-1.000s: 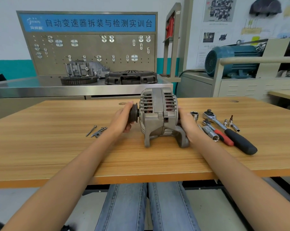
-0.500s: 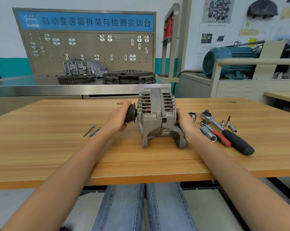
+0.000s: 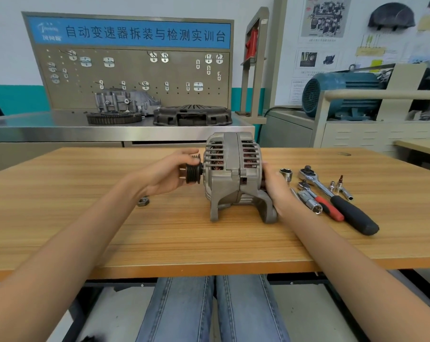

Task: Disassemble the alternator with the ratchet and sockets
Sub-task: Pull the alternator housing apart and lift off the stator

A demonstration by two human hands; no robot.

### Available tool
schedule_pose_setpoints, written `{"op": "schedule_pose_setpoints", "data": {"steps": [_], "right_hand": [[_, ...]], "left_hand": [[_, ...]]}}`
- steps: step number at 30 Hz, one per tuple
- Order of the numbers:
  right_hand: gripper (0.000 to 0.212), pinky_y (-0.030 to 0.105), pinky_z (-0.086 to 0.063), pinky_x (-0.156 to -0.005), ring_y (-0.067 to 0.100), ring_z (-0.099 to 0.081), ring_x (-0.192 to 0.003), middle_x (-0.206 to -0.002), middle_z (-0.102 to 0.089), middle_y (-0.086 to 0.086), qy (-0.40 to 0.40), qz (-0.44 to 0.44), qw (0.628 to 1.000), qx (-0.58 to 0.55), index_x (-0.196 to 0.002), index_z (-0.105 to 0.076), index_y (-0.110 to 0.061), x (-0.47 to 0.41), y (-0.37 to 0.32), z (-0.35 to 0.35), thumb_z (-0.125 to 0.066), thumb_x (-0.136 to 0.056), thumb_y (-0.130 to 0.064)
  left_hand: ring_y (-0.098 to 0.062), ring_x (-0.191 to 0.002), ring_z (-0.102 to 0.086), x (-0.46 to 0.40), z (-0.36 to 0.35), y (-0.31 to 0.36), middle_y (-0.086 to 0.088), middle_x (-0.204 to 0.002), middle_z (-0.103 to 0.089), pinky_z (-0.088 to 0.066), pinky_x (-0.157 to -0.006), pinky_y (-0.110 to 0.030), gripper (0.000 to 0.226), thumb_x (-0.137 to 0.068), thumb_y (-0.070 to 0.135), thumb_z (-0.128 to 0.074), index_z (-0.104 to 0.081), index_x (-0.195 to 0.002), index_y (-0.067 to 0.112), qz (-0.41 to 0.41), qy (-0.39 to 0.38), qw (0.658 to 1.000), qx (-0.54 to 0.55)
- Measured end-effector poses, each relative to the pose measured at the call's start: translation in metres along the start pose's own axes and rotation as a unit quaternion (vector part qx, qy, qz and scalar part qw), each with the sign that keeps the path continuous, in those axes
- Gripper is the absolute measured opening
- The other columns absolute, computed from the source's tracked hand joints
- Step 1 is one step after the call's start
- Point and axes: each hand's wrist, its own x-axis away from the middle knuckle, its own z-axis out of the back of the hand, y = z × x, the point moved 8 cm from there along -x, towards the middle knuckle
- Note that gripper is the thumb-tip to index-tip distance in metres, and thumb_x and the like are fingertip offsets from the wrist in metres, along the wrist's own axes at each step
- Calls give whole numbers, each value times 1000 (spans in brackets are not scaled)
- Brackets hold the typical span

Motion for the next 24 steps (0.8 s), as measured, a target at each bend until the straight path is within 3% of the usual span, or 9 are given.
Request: {"op": "schedule_pose_setpoints", "data": {"steps": [3,7,11,20,24], "right_hand": [[43,45,-42,-102,25,-64,-97,-100,-70,10,-2,0,1000,-2,-95,-66,-14,1,-1,0,-35,-99,-43],[41,47,-40,-103,26,-63,-100,-101,-70,10,-2,0,1000,-4,-92,-66,-15,1,0,0,-36,-99,-43],[42,46,-41,-103,25,-63,-99,-99,-70,9,2,4,1000,1,-95,-66,-15,3,-1,-1,-34,-100,-43],[43,47,-42,-101,28,-63,-98,-94,-70,10,6,7,1000,7,-91,-65,-13,5,-3,-1,-33,-100,-41],[43,47,-41,-101,27,-63,-98,-95,-70,9,5,9,1000,11,-89,-65,-14,5,-3,-1,-33,-100,-41]], "left_hand": [[-19,-93,-67,1,6,-1,-14,-115,-63,-57,-73,-26,50,-75,17,-71,-54,-121,7,11,5,999,36],[-20,-71,-70,0,11,-8,-18,-95,-65,-58,-61,-25,48,-74,30,-69,-52,-112,5,117,15,992,37],[-13,-45,-56,3,11,-25,-14,-68,-62,-50,-41,-18,53,-83,49,-55,-49,-100,-1,204,39,976,67],[-13,-44,-44,14,24,-32,-14,-69,-54,-36,-35,-17,48,-92,47,-39,-44,-105,2,254,48,965,36],[-14,-42,-41,22,33,-44,-13,-63,-55,-30,-35,-17,43,-90,48,-40,-46,-90,6,227,70,971,-9]]}}
